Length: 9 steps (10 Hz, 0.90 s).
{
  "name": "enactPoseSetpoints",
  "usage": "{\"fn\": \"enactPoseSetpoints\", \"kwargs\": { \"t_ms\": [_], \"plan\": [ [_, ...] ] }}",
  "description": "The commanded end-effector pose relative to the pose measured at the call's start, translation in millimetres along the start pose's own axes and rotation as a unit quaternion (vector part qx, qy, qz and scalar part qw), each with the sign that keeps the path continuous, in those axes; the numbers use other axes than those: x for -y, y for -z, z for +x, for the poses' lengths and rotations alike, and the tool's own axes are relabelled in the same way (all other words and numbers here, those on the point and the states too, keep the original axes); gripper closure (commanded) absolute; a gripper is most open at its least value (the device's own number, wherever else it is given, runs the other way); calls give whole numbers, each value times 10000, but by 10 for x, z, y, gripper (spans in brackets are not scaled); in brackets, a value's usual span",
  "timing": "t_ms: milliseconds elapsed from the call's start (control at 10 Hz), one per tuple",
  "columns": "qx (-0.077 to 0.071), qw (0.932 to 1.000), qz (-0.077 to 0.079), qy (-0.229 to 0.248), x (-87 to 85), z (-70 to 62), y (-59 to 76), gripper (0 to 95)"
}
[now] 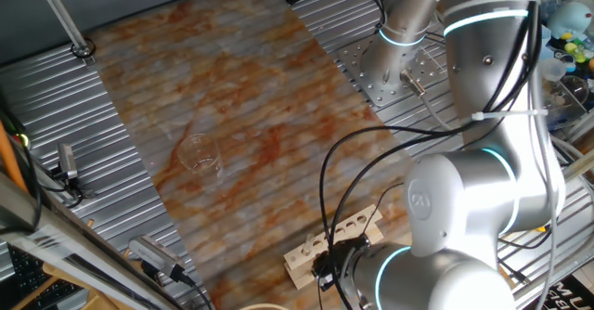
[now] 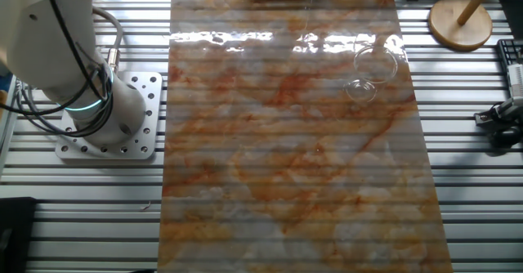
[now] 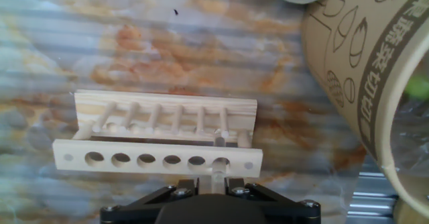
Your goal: Pour out the test tube
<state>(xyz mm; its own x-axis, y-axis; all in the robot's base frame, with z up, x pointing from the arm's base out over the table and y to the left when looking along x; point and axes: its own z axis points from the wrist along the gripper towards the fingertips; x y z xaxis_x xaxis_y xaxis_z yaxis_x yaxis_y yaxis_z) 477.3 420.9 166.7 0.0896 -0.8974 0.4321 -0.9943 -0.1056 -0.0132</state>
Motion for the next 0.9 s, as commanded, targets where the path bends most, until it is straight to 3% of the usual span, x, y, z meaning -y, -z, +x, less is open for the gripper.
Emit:
{"fn": "enactPoseSetpoints", "kwargs": {
  "t_ms": [100,400,900],
  "plan": [
    [-55,10000,13,15,48,-6,-31,760],
    [-77,9999,64,-13,51,44,-134,760],
    [-103,9999,95,-46,91,48,-196,760]
  ]
}}
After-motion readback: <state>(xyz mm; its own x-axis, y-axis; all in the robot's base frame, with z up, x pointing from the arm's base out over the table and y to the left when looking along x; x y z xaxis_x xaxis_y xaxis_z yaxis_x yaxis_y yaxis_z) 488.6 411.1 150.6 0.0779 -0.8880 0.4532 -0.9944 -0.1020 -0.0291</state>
